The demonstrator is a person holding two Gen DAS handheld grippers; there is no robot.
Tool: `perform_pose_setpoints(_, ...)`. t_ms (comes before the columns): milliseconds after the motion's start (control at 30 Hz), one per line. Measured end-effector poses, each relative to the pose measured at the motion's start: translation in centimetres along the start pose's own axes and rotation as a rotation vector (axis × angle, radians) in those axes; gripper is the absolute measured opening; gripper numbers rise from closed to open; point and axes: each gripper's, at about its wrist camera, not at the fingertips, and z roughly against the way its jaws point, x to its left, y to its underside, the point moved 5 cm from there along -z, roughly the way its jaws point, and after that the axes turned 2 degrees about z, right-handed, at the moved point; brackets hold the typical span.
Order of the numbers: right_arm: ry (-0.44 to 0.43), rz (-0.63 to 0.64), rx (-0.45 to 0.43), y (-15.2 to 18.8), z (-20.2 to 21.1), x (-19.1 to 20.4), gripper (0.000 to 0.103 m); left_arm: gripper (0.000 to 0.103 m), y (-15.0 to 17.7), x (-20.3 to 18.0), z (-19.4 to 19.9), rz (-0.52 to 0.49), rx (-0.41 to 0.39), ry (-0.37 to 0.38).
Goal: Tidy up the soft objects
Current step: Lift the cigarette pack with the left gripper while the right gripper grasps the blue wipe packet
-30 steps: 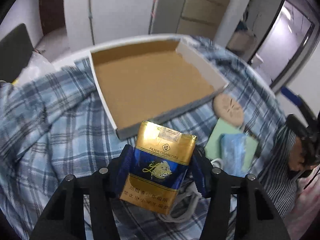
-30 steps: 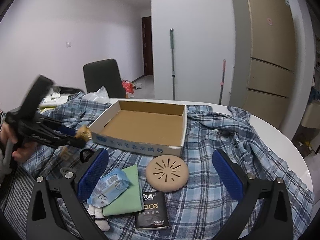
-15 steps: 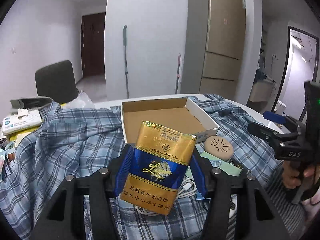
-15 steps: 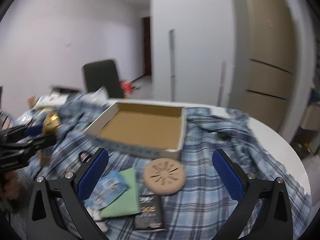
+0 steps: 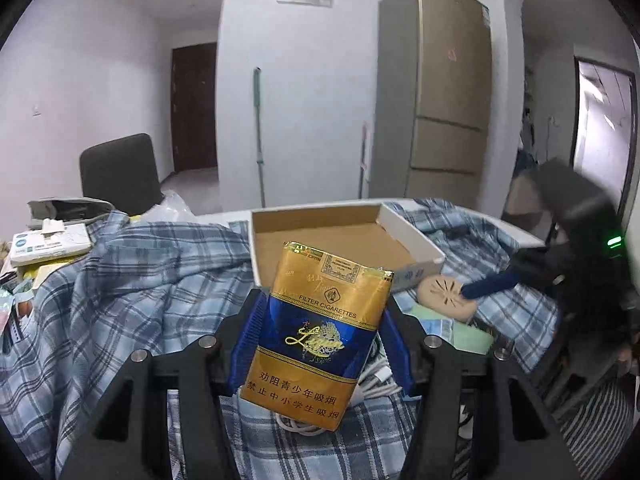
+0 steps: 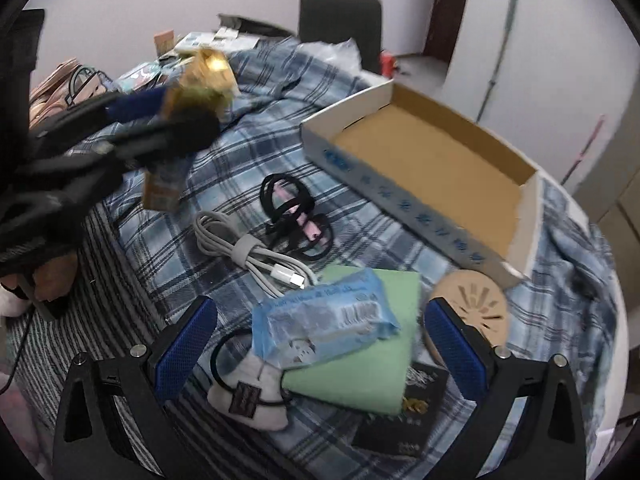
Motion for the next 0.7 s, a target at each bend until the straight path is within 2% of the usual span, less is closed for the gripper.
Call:
perform_pose_setpoints(100,-0.063,0.004,0.046,-0.3,-1.5,0.2,0.103,0.058,-0.1,0.7,0.2,0.028,-0.004,-0.005)
perform_pose_setpoints(233,-0.077,0.007,0.074,-0.3,-2.7,0.3,0.103,0.058,0.0,1.0,-0.1,0.041,0.012,0.000)
perform_pose_setpoints(400,-0.193,0.021,0.095,0.0,-3.1,1.0,0.103,0.058,0.1,0.7,-0.1,0.028,0.014,-0.002)
perform_pose_setpoints(567,-0.201,0.078,0.122,0.2,-3.8,1.3,0.102,0.058,0.2,0.5,-0.1,0.022,0.020,0.001)
perform_pose_setpoints(633,-0.185,0.120,0.146,0.4,-4.2,1.6,0.096,0.058,0.2,0.5,-0.1,0.026,0.022,0.001)
perform_pose_setpoints(700,-0.158,0.144,0.167,0.6,-4.5,1.5,0.083,0.058,0.2,0.6,-0.3,0.028,0.026,0.002)
